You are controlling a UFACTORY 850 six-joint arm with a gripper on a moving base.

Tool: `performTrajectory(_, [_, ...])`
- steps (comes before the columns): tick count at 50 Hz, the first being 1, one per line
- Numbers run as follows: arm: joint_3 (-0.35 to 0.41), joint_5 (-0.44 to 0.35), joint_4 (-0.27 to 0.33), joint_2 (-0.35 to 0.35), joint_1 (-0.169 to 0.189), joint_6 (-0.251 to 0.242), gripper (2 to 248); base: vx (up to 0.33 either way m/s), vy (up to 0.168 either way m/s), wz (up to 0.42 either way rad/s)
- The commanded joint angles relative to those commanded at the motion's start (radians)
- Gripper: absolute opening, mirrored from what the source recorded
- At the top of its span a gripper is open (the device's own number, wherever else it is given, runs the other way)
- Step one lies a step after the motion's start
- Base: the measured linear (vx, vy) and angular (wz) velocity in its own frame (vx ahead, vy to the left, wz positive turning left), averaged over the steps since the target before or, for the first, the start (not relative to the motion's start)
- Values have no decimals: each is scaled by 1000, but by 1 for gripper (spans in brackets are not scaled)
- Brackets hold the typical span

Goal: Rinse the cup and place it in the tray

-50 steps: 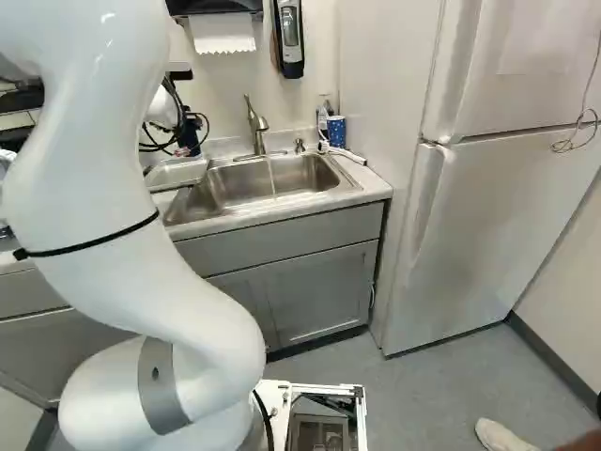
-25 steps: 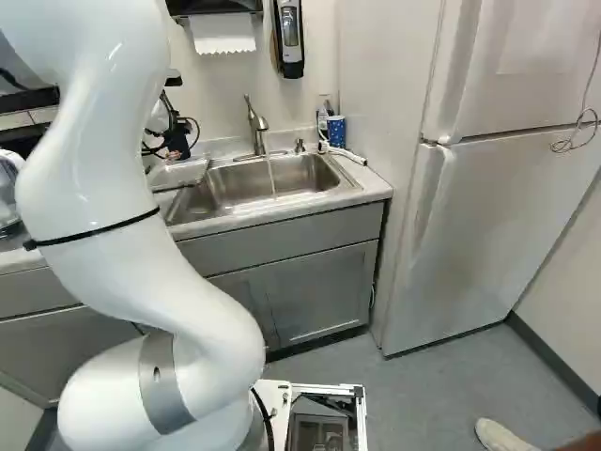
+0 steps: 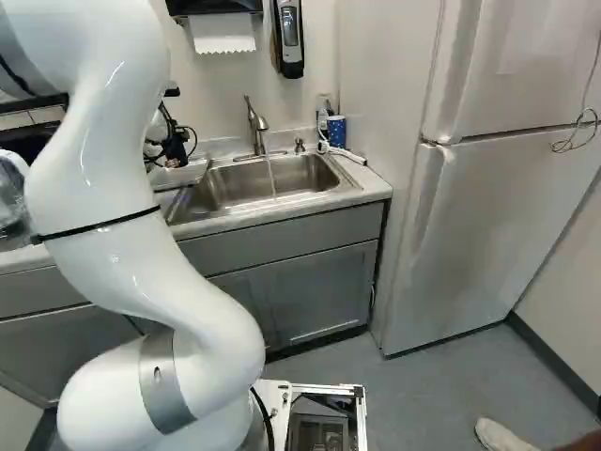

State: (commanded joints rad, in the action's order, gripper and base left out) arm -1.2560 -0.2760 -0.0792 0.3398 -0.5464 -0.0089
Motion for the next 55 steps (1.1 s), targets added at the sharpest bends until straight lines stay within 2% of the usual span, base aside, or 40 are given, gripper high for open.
performTrajectory(19, [9,0,0,27,0,0,124,0,0,0])
performTrajectory(55, [9,11,0,27,0,0,124,0,0,0])
